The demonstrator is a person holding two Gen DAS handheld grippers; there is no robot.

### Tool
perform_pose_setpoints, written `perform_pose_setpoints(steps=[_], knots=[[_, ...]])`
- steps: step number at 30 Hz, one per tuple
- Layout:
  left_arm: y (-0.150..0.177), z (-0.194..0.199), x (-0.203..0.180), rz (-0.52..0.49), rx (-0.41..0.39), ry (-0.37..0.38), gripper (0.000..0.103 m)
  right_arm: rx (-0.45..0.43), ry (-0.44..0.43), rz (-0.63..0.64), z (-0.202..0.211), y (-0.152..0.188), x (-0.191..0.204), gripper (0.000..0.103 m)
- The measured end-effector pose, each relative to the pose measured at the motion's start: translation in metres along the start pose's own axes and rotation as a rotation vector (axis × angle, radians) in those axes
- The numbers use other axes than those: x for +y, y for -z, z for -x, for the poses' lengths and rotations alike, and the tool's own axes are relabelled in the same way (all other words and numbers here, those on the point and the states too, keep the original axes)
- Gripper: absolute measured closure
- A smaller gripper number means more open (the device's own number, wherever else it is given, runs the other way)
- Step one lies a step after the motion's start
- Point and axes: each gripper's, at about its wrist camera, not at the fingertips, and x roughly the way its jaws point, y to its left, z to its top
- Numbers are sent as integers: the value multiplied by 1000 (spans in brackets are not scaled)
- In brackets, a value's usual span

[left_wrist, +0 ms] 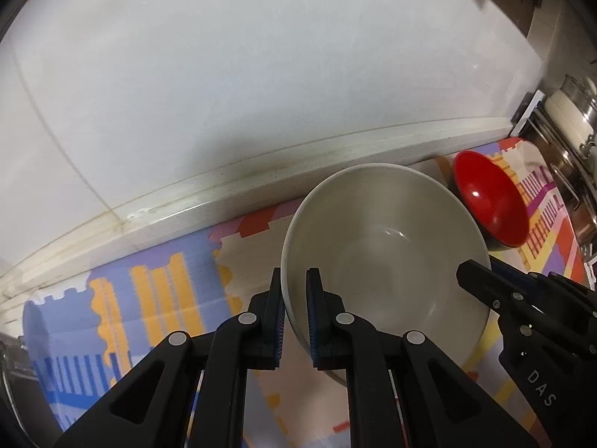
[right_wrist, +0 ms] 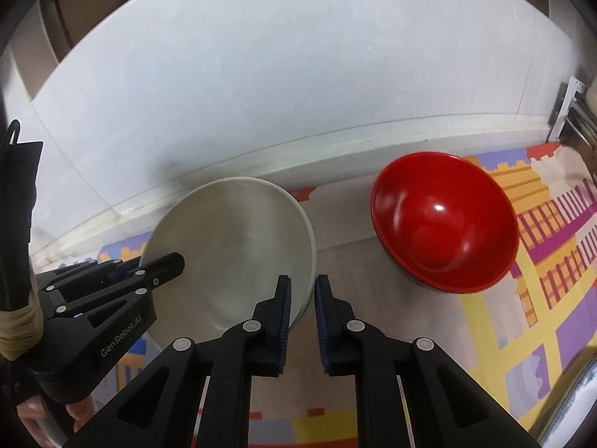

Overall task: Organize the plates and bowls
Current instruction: 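Close both tools on the white bowl rim and lift it, then carry the white bowl over the pink bowl and lower it inside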

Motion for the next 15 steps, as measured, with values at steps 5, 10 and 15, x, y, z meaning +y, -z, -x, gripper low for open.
perform_pose_setpoints(steps=[5,10,15], knots=[[14,28,0,16,-25,-12,91,-12,-15,18,24,7,5,88],[31,56,3,43,-41,-15,91,-30,-28,41,48,17,10,88],[50,82,0,71,-72,-32,91,-35,-48,66,70,27,17,88]])
